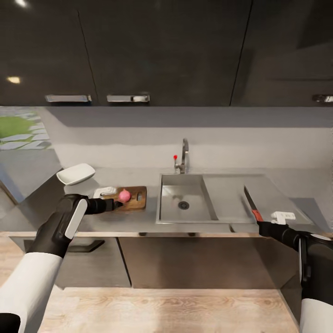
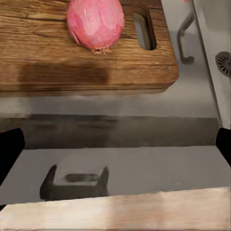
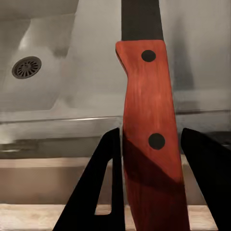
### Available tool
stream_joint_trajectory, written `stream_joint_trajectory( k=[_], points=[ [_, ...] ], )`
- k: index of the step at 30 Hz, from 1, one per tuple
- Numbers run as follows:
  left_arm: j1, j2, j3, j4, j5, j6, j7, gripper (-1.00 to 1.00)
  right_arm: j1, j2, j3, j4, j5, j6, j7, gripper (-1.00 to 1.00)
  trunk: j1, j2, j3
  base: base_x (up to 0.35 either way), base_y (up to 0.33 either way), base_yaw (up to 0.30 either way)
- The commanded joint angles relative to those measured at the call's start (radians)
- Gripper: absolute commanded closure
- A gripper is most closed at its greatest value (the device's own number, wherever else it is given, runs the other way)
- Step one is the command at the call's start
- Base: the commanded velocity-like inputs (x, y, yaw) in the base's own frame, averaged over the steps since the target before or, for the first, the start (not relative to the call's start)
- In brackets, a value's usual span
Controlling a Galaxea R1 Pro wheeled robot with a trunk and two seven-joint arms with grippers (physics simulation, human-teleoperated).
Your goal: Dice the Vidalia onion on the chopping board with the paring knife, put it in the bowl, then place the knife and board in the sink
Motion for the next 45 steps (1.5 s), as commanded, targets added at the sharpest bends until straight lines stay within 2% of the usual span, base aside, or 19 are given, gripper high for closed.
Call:
stream_joint_trajectory(
  k=[1,15,17,19,22,23,24,25,26,28,30,34,35,37,38,40,41,43,45],
  points=[
    [-0.001,0.001,-0.002,-0.001,-0.008,0.003,-0.007,-1.0,-0.001,0.0,-0.002,-0.001,0.009,0.002,0.01,1.0,0.0,-0.002,-0.002,-0.333,0.111,0.0],
    [-0.001,-0.001,-0.004,0.033,-0.008,-0.001,-0.008,-1.0,-0.001,-0.001,-0.002,-0.001,0.011,0.002,0.01,1.0,0.0,-0.002,-0.002,-0.329,0.062,0.0],
    [-0.001,-0.009,-0.005,0.064,-0.008,-0.004,-0.011,-1.0,-0.001,-0.003,-0.003,-0.004,0.013,0.001,0.01,1.0,0.0,-0.002,-0.002,-0.116,0.0,0.0],
    [-0.001,-0.037,-0.005,0.136,-0.009,-0.026,-0.014,-1.0,-0.001,-0.008,-0.003,-0.01,0.013,-0.041,0.01,1.0,0.0,-0.002,-0.002,-0.028,0.0,0.0],
    [-0.001,-0.084,-0.015,0.349,-0.01,-0.191,-0.014,-1.0,-0.001,-0.01,-0.005,-0.065,0.013,-0.074,0.01,1.0,0.0,-0.002,-0.002,-0.002,0.0,0.0],
    [0.0,-0.098,-0.051,0.449,-0.011,-0.282,-0.014,-1.0,-0.001,-0.012,-0.007,-0.08,0.012,-0.075,0.009,1.0,0.0,-0.002,-0.002,0.0,0.0,0.0],
    [0.001,-0.103,-0.099,0.609,-0.012,-0.463,-0.014,-1.0,-0.001,-0.013,-0.007,-0.085,0.012,-0.076,0.007,1.0,0.0,-0.002,-0.002,0.0,0.0,0.0],
    [0.002,-0.106,-0.12,0.794,-0.012,-0.654,-0.021,-1.0,-0.001,-0.013,-0.006,-0.087,0.012,-0.076,0.005,1.0,0.0,-0.002,-0.002,0.0,0.0,0.0],
    [0.002,-0.108,-0.126,0.926,-0.013,-0.763,-0.054,-1.0,-0.001,-0.012,-0.006,-0.087,0.012,-0.076,0.004,1.0,0.0,-0.002,-0.002,0.0,0.0,0.0],
    [0.002,-0.12,-0.129,1.05,-0.015,-0.854,-0.075,-1.0,-0.001,-0.012,-0.006,-0.087,0.012,-0.077,0.003,1.0,0.0,-0.002,-0.002,0.0,0.0,0.0],
    [0.006,-0.124,-0.129,1.201,-0.016,-1.012,-0.082,-1.0,-0.001,-0.013,-0.006,-0.087,0.012,-0.077,0.004,1.0,0.0,-0.002,-0.002,0.0,0.0,0.0],
    [0.092,-0.12,-0.129,1.222,-0.015,-1.056,-0.078,-1.0,-0.001,-0.013,-0.007,-0.087,0.012,-0.077,0.003,1.0,0.0,-0.002,-0.002,0.0,0.0,0.0],
    [0.167,-0.095,-0.129,1.223,-0.017,-1.091,-0.075,-1.0,-0.001,-0.014,0.005,-0.089,0.012,-0.079,-0.031,1.0,0.0,-0.002,-0.002,0.0,0.0,0.0],
    [0.238,-0.058,-0.129,1.224,-0.017,-1.164,-0.074,-1.0,-0.002,-0.013,0.092,-0.093,0.009,-0.08,-0.12,1.0,0.0,-0.002,-0.002,0.0,0.0,0.0],
    [0.29,-0.03,-0.129,1.224,-0.017,-1.2,-0.074,-1.0,-0.005,0.002,0.247,-0.1,0.008,-0.081,-0.269,1.0,0.0,-0.002,-0.002,0.0,0.0,0.0],
    [0.336,-0.003,-0.13,1.224,-0.018,-1.235,-0.074,-1.0,-0.007,0.158,0.568,-0.105,0.01,-0.169,-0.749,1.0,0.0,-0.002,-0.002,0.0,0.0,0.0],
    [0.34,-0.001,-0.131,1.222,-0.019,-1.236,-0.073,-1.0,-0.007,0.191,0.703,-0.099,0.009,-0.207,-0.944,1.0,0.0,-0.002,-0.002,0.0,0.0,0.0],
    [0.342,-0.003,-0.131,1.221,-0.022,-1.235,-0.074,-1.0,-0.008,0.206,0.77,-0.095,0.011,-0.224,-1.04,1.0,0.0,-0.002,-0.002,0.0,0.0,0.0],
    [0.343,-0.004,-0.131,1.22,-0.023,-1.234,-0.074,-1.0,-0.007,0.21,0.796,-0.095,0.071,-0.232,-1.095,1.0,0.0,-0.002,-0.002,0.0,0.0,0.0]
  ],
)
